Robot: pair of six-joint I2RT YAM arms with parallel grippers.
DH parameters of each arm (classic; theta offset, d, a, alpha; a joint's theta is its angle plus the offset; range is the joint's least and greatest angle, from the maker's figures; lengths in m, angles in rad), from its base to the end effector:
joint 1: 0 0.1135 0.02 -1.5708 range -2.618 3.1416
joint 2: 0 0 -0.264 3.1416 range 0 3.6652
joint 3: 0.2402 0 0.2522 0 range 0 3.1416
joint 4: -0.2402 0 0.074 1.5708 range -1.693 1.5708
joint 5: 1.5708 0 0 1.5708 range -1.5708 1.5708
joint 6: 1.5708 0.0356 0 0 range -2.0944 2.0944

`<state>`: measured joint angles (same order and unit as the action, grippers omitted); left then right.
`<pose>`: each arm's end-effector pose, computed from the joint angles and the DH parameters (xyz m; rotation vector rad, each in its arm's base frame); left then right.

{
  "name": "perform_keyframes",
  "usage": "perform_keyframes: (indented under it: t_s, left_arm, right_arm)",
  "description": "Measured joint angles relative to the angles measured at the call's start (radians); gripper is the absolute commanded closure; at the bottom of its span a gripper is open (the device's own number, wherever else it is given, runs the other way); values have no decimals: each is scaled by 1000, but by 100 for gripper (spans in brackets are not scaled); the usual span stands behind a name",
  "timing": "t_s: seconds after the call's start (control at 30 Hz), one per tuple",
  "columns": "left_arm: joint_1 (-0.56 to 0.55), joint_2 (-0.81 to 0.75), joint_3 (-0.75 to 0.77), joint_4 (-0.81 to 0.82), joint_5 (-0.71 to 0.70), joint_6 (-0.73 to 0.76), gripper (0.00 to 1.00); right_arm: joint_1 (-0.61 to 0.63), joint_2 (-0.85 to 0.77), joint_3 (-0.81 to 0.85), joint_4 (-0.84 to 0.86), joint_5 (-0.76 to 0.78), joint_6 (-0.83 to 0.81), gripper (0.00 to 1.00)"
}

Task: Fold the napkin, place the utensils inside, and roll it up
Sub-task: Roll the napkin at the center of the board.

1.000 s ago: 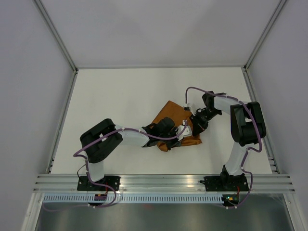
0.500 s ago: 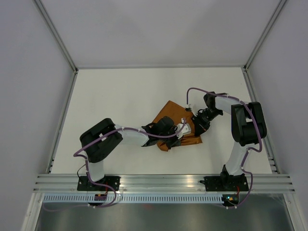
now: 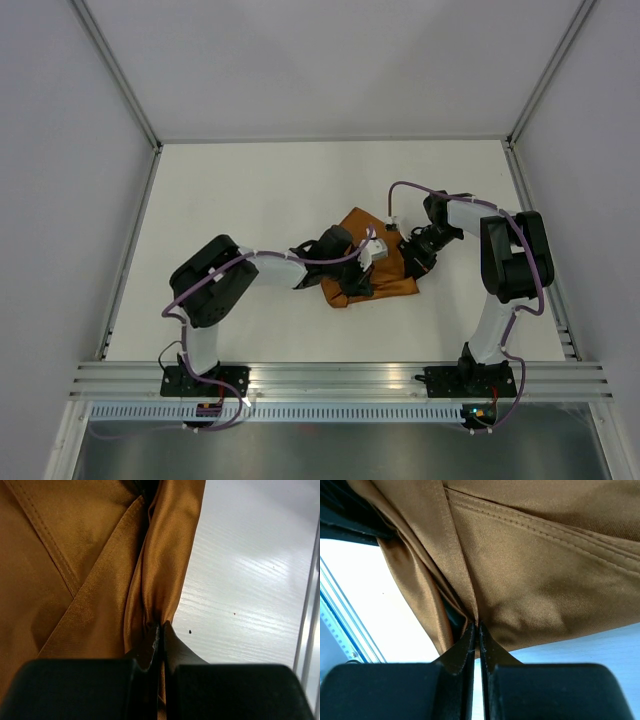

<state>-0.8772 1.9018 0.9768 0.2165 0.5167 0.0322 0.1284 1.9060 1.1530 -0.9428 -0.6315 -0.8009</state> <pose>0.2299 -0.3041 0.1354 1.2959 1.9967 -1.0153 0.3085 0.0610 0.1371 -1.2447 2.6154 0.9528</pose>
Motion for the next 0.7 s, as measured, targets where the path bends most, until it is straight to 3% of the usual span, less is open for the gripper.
perform_keyframes:
  t_s: [0.53,0.6,0.7]
  left_arm:
    - [182,258,211,-88,488,-248,98]
    - [192,280,230,-97,523,-277,98]
    - [197,293,242,-111,542,-307,98]
  right_arm:
    - [-2,-2,-7,11,-4,10,90]
    - [-3,-9,-18,23,-7,17,88]
    - [-4,-42,-52,60,-7,33,72]
